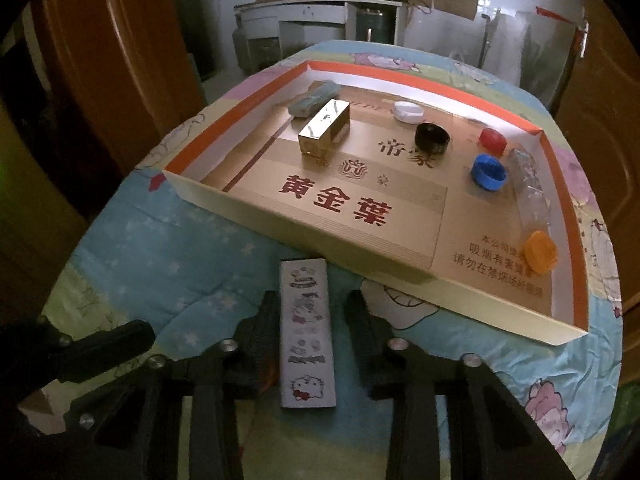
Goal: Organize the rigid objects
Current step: 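Grasp the white Hello Kitty box with the right gripper while the left grasps the orange cap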
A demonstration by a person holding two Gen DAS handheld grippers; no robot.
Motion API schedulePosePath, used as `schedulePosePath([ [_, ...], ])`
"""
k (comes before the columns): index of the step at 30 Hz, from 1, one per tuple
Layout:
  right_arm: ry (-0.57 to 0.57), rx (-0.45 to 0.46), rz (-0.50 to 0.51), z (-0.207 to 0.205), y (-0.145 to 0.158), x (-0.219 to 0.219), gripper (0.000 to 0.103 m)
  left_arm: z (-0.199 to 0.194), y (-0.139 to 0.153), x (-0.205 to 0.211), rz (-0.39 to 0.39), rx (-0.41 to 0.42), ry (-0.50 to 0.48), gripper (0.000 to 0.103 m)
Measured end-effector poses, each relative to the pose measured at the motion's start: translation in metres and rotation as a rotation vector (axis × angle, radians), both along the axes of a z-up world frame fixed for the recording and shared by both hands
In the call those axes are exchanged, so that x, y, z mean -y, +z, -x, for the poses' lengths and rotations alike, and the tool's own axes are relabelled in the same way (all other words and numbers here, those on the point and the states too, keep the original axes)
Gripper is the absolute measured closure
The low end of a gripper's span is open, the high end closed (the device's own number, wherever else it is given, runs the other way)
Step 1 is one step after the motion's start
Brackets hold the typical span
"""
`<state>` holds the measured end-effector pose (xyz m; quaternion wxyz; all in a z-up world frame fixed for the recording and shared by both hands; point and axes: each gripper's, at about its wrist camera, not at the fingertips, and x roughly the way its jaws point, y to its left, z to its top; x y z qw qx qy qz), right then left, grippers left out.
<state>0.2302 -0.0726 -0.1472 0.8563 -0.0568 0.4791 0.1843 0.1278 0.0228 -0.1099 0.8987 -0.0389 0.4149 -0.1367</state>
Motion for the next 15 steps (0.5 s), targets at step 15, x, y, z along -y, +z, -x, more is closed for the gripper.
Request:
schedulePosePath([
  [15,-0.098,0.078,-0.136,0.032,0.035,0.052,0.078,-0.009,-0.012,0.03,-0.022,-0.032,-0.106,0.084],
])
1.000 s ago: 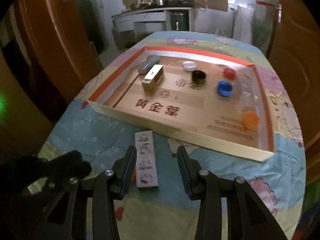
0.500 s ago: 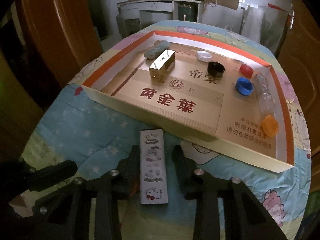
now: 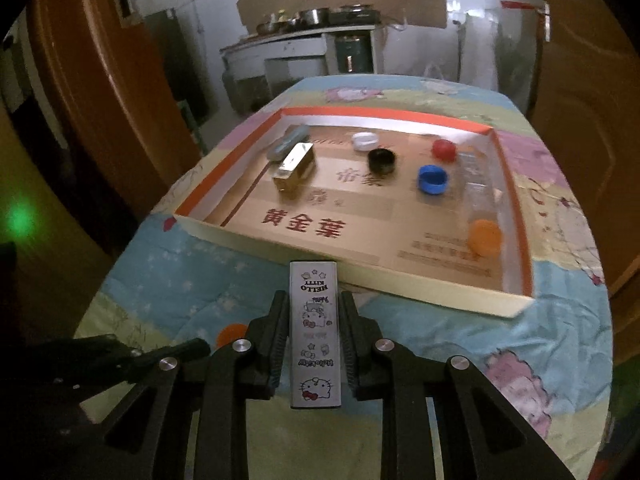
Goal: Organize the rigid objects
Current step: 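Grasp the white Hello Kitty box with the right gripper while the left grasps the orange cap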
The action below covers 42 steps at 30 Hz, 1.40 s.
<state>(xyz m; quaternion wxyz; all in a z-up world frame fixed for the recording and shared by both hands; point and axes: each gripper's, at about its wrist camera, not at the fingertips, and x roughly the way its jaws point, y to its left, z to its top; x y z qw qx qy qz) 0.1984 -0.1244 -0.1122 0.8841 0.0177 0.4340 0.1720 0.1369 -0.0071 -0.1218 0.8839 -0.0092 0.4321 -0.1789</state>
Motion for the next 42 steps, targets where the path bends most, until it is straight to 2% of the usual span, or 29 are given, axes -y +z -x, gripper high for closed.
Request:
schedulePosePath([
  [14,-0.061,-0.01,-0.071,0.013,-0.002,0.035,0.078,-0.013,-0.01,0.015,-0.067,-0.019,0.014,0.083],
  [16,-0.069,-0.012,-0.079,0.013,-0.003,0.038,0.078,-0.014,-0.01,0.015,-0.076,-0.013,0.014,0.065],
  [17,-0.073,-0.012,-0.082,0.013,-0.003,0.04,0.078,-0.014,-0.01,0.016,-0.079,-0.011,0.01,0.045],
  [18,-0.076,-0.011,-0.083,0.013,-0.004,0.041,0.078,-0.015,-0.011,0.017,-0.078,-0.013,-0.003,0.032],
  [19,-0.078,-0.011,-0.085,0.013,-0.004,0.042,0.078,-0.015,-0.012,0.018,-0.073,-0.019,-0.014,0.031],
  [25,-0.076,-0.007,-0.099,0.015,-0.005,0.045,0.078,-0.021,-0.011,0.018,-0.063,-0.025,-0.008,0.031],
  [29,-0.084,0.005,-0.095,0.016,-0.004,0.049,0.078,-0.031,-0.011,0.02,-0.086,-0.016,0.009,0.031],
  [31,-0.09,0.01,-0.094,0.016,-0.003,0.051,0.078,-0.035,-0.012,0.022,-0.106,-0.019,0.022,0.038],
  [33,-0.096,0.011,-0.093,0.017,-0.003,0.054,0.078,-0.035,-0.013,0.023,-0.15,0.001,0.052,0.061],
  [36,-0.104,0.008,-0.095,0.017,-0.004,0.059,0.078,-0.032,-0.012,0.024,-0.161,0.016,0.055,0.073],
  [42,-0.106,0.007,-0.097,0.017,-0.005,0.061,0.078,-0.029,-0.008,0.016,-0.129,0.019,0.078,0.073],
])
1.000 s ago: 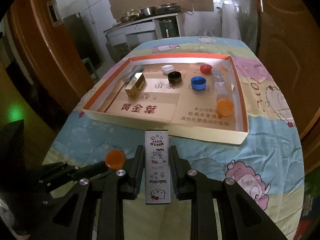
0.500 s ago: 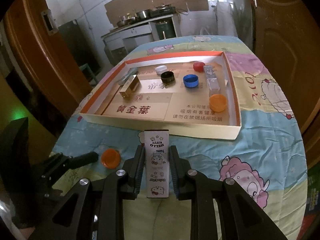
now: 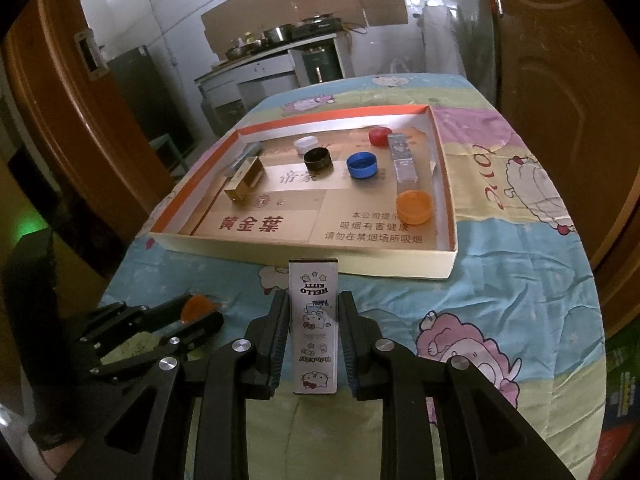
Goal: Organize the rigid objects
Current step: 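Grasp the white Hello Kitty box with the right gripper while the left grasps the orange cap, then carry the Hello Kitty box and orange cap over the tray and lower them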
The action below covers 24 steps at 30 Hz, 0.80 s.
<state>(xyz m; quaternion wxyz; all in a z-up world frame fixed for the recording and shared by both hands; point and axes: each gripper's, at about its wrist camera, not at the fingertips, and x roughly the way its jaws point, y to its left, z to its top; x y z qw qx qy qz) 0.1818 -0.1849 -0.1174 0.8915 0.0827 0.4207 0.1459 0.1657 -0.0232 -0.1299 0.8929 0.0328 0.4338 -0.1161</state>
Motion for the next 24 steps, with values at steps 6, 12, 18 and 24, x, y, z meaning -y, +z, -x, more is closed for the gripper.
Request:
schedulePosePath([
  [6,0.011,0.014,0.009,0.0,0.007,-0.004,0.078,0.003,0.027,-0.006,0.037,0.051,0.018,0.073],
  [12,0.025,0.048,0.021,-0.004,0.026,-0.011,0.078,-0.007,0.059,-0.01,0.051,0.106,0.032,0.073],
  [18,0.022,0.081,0.046,-0.02,0.046,-0.016,0.078,-0.025,0.082,-0.007,0.065,0.152,0.037,0.073],
  [24,0.02,0.072,0.069,-0.047,0.055,-0.02,0.078,-0.053,0.091,-0.004,0.092,0.163,0.045,0.073],
])
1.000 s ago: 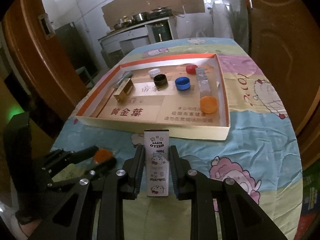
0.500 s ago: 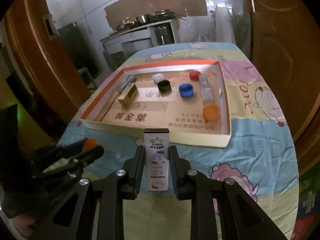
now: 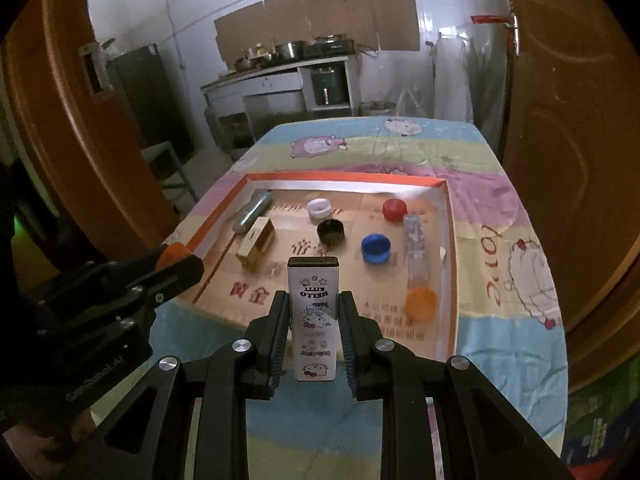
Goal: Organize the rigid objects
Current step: 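Carry the Hello Kitty box and orange cap over the tray and lower them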
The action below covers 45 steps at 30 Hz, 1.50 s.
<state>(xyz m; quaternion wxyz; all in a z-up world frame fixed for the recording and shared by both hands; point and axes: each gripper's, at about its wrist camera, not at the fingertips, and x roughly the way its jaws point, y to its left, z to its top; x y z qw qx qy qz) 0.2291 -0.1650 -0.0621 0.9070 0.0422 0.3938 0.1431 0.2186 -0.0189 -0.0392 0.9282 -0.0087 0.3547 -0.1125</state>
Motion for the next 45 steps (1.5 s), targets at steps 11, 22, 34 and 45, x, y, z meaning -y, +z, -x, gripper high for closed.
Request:
schedulePosePath([
  [11,0.015,-0.074,0.015,-0.052,-0.018,-0.008,0.078,-0.044,-0.021,0.004,0.015,-0.057,0.006,0.073],
  [22,0.019,-0.128,0.029,-0.075,-0.043,-0.008,0.078,-0.071,-0.051,0.009,0.002,-0.127,-0.003,0.073],
  [34,0.029,-0.149,0.022,-0.086,-0.055,-0.008,0.078,-0.084,-0.07,0.013,-0.009,-0.165,-0.011,0.073],
  [45,0.026,-0.163,0.022,-0.093,-0.064,-0.007,0.078,-0.092,-0.084,0.016,-0.021,-0.189,-0.017,0.073],
])
